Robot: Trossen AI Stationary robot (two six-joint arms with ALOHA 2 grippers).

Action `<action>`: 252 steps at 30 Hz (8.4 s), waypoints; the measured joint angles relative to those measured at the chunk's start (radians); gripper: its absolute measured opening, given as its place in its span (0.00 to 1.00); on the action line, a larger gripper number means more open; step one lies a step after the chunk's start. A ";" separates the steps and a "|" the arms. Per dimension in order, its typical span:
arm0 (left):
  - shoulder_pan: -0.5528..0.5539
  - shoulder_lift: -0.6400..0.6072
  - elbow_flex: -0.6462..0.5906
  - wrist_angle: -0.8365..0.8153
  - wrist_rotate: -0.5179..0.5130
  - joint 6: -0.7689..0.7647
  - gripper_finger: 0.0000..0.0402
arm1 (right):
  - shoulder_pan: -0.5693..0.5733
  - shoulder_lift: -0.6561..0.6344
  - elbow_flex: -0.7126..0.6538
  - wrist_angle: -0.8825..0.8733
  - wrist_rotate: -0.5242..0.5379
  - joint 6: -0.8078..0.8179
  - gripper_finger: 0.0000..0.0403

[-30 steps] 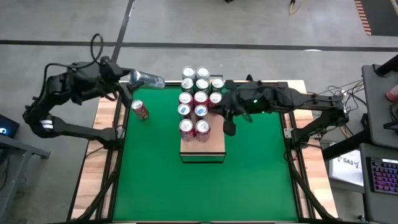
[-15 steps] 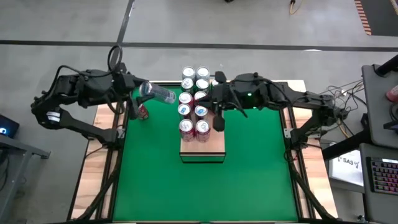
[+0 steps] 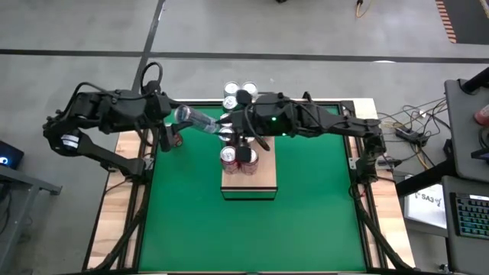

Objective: Place canned beverage on shelf
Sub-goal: Put the blue can on the shelf

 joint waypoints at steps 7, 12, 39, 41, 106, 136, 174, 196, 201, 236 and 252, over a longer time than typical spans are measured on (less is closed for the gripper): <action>0.000 -0.012 0.000 0.001 -0.001 -0.001 0.58 | -0.017 0.095 0.114 -0.008 0.102 -0.005 0.63; 0.000 -0.008 0.000 0.003 0.000 -0.004 0.58 | -0.043 0.137 0.134 0.005 0.101 0.000 0.69; 0.000 0.018 -0.002 0.083 -0.018 0.034 0.60 | -0.079 0.193 0.134 0.112 -0.027 0.014 0.69; 0.000 0.019 -0.002 0.080 -0.017 0.034 0.60 | -0.080 0.197 0.133 0.112 -0.027 -0.004 0.69; -0.039 -0.551 -0.968 0.890 0.073 0.015 0.75 | 0.054 -0.441 -0.537 0.121 0.128 0.200 0.53; -0.039 -0.540 -1.015 0.991 0.072 0.022 0.75 | 0.089 -0.753 -1.691 1.419 0.233 0.205 0.53; -0.039 -0.499 -1.015 0.998 0.071 0.064 0.75 | 0.075 -0.232 -1.731 2.045 0.392 0.086 0.53; -0.039 -0.499 -1.015 0.998 0.071 0.069 0.75 | 0.075 -0.174 -1.703 2.047 0.451 0.074 0.65; -0.039 -0.499 -1.015 0.998 0.071 0.069 0.75 | 0.075 -0.171 -1.705 2.032 0.475 0.071 0.77; -0.039 -0.504 -1.015 1.004 0.071 0.068 0.75 | 0.082 -0.292 -1.656 1.919 0.469 0.082 0.81; -0.039 -0.504 -1.015 1.006 0.071 0.068 0.75 | 0.092 -0.392 -1.606 1.779 0.460 0.046 0.81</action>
